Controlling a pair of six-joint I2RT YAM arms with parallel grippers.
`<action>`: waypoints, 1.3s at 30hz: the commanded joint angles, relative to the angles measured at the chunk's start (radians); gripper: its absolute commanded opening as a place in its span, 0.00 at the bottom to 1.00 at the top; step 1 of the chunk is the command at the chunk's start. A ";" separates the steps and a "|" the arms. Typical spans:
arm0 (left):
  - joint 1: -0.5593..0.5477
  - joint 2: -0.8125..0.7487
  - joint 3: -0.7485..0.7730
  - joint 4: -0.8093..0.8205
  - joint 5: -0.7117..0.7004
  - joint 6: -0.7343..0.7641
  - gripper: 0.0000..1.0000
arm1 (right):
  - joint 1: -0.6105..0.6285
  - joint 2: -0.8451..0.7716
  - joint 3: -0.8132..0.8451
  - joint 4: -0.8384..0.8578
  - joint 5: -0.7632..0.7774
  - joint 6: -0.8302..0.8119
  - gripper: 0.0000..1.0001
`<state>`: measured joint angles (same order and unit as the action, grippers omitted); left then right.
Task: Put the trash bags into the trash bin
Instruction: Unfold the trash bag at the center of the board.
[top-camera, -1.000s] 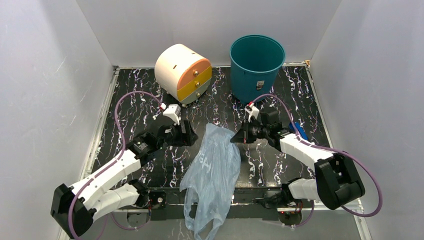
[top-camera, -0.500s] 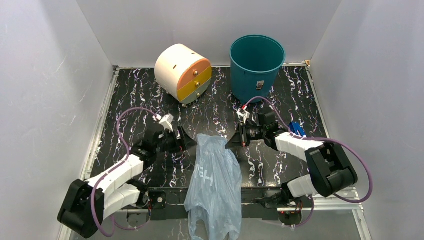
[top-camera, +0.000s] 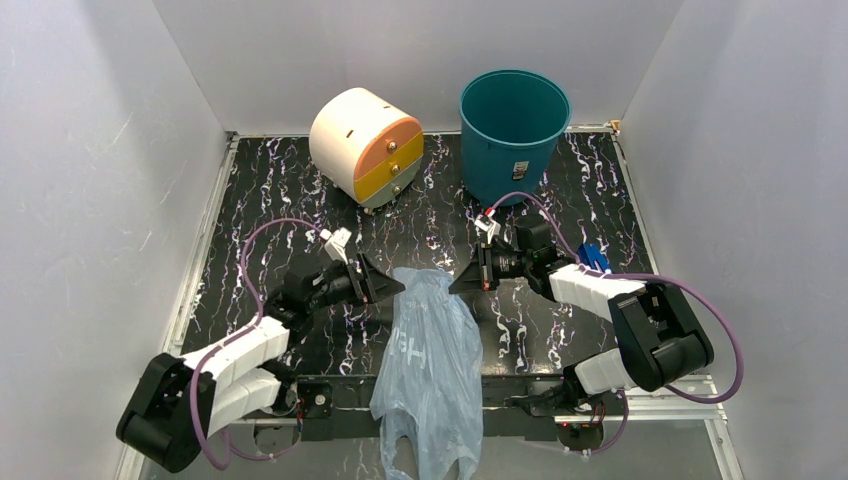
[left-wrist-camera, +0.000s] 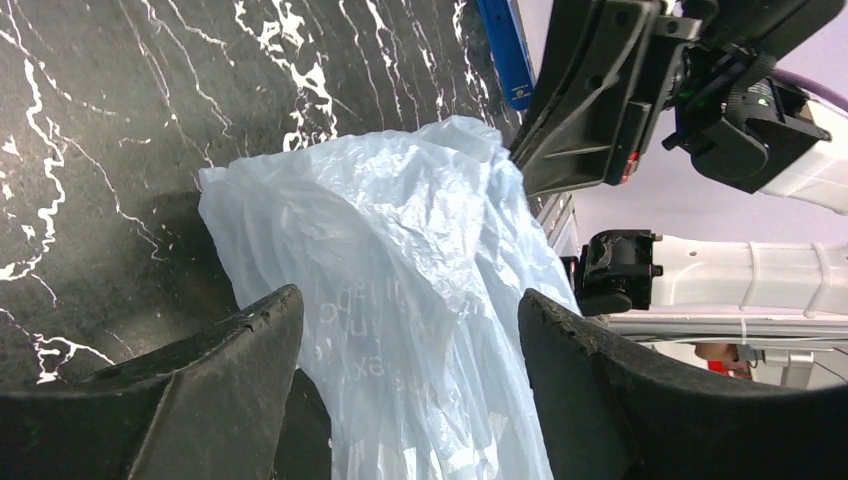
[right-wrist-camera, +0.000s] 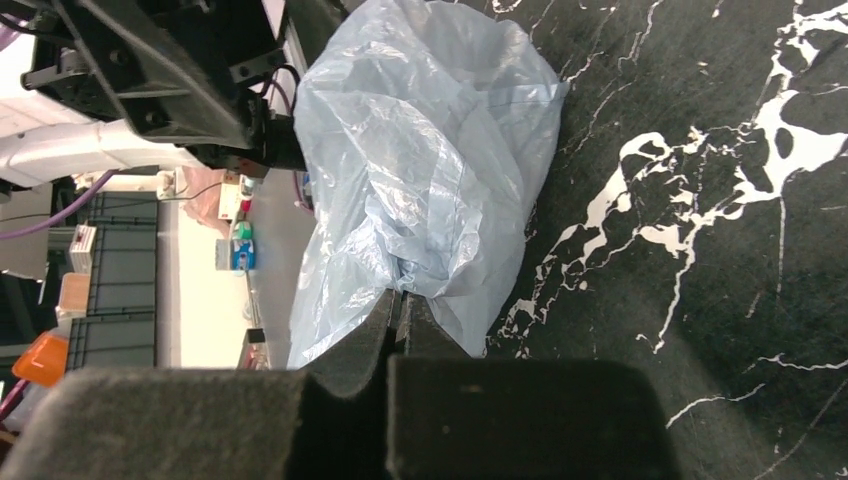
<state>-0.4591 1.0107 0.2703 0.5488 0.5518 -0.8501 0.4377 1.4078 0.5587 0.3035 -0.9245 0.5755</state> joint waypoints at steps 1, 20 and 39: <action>-0.005 0.047 -0.006 0.091 0.043 -0.016 0.75 | -0.001 -0.018 0.001 0.079 -0.063 0.040 0.00; -0.007 -0.183 0.099 -0.526 -0.341 0.196 0.77 | 0.002 -0.018 0.014 0.001 0.077 0.063 0.00; -0.017 0.128 -0.034 0.127 -0.035 0.011 0.73 | 0.013 -0.006 0.015 0.063 -0.006 0.110 0.00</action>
<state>-0.4679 1.0992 0.2325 0.5564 0.4862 -0.8238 0.4400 1.3960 0.5587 0.3008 -0.8822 0.6693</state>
